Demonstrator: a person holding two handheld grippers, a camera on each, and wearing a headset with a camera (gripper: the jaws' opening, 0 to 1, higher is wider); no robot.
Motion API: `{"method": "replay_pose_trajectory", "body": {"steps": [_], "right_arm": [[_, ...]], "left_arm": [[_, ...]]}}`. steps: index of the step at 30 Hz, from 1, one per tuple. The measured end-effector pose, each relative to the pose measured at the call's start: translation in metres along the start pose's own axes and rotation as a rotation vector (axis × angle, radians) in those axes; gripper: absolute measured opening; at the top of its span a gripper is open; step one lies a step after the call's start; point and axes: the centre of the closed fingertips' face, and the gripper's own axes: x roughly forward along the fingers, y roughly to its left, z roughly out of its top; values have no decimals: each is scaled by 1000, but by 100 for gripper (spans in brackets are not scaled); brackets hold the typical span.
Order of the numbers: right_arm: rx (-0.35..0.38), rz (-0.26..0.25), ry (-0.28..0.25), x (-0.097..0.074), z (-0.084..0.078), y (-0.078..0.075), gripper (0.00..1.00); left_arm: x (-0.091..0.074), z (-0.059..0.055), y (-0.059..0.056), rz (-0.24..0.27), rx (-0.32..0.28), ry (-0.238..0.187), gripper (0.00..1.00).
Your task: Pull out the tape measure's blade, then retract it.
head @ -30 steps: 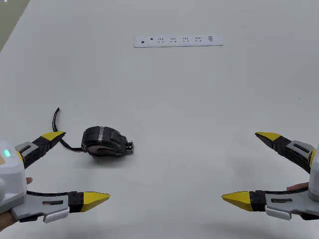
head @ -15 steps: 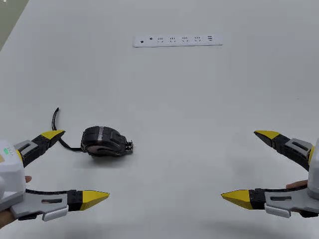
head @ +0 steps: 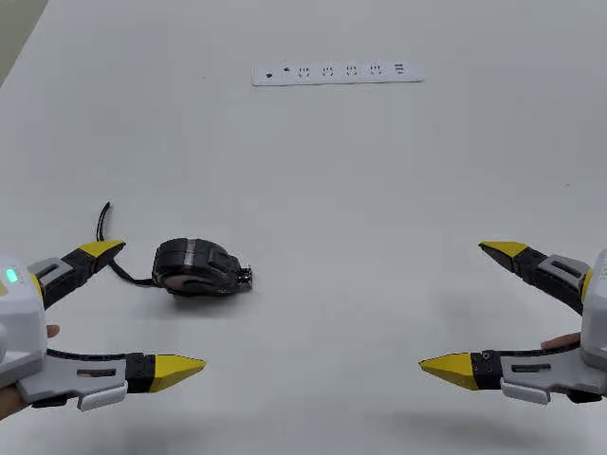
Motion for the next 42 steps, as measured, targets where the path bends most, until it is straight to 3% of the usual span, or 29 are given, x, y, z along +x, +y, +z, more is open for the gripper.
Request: {"method": "replay_pose_trajectory", "body": {"steps": [23, 35, 42], "right_arm": [[-73, 60, -3, 22, 12, -5, 91], [-154, 119, -13, 43, 25, -2, 85], [-173, 158, -19, 59, 29, 1, 80]], "left_arm": [[15, 6, 14, -95, 77, 68, 97], [20, 2, 25, -152, 127, 144, 89], [23, -8, 29, -193, 151, 222, 77]]}}
